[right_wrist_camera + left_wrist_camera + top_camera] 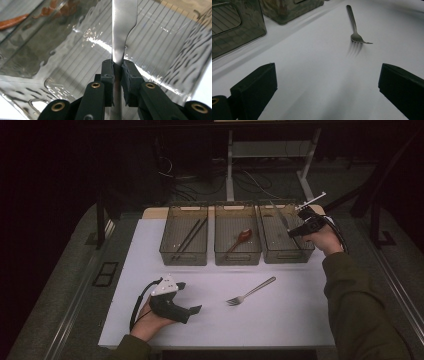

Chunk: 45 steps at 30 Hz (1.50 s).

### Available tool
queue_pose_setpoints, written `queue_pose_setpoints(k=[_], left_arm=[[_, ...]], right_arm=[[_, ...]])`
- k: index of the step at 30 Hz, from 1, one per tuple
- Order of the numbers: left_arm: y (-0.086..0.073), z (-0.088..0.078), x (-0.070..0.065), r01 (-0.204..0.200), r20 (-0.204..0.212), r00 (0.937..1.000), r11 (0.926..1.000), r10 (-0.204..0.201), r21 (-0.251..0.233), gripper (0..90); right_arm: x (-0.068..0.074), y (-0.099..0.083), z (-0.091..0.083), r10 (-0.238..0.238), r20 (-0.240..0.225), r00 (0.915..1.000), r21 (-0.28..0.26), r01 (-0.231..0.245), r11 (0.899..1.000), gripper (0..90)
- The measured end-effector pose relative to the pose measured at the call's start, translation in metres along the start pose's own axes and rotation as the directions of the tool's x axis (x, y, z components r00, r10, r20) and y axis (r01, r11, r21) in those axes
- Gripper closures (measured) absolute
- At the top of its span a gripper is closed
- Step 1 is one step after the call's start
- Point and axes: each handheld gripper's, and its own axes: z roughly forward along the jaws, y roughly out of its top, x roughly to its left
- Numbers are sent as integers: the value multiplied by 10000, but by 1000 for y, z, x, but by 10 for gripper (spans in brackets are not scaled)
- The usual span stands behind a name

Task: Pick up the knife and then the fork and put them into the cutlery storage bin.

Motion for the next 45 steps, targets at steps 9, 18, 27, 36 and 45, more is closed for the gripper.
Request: queue_pose_setpoints(k=[9, 18, 27, 36, 45], left_arm=[[0, 0, 0, -13, 17, 10000, 10000, 13, 79, 11], [0, 0, 0, 2, -6, 10000, 10000, -2, 64, 11], [0, 0, 0, -21, 1, 10000, 10000, 21, 69, 11], [0, 0, 0, -46, -14, 10000, 9999, 46, 102, 11], [-1, 1, 0, -60, 93, 9999, 9998, 58, 202, 6]], right_arm=[[1, -1, 10, -87, 9, 10000, 512, 86, 9986, 788], [1, -1, 8, -16, -44, 10000, 300, 17, 9995, 678], [8, -9, -11, -104, -530, 9985, -582, 73, 9983, 574], [29, -27, -41, -634, -733, 9953, -1515, 517, 9871, 504], [59, -47, -57, -1167, -992, 9882, -2074, 942, 9737, 469]])
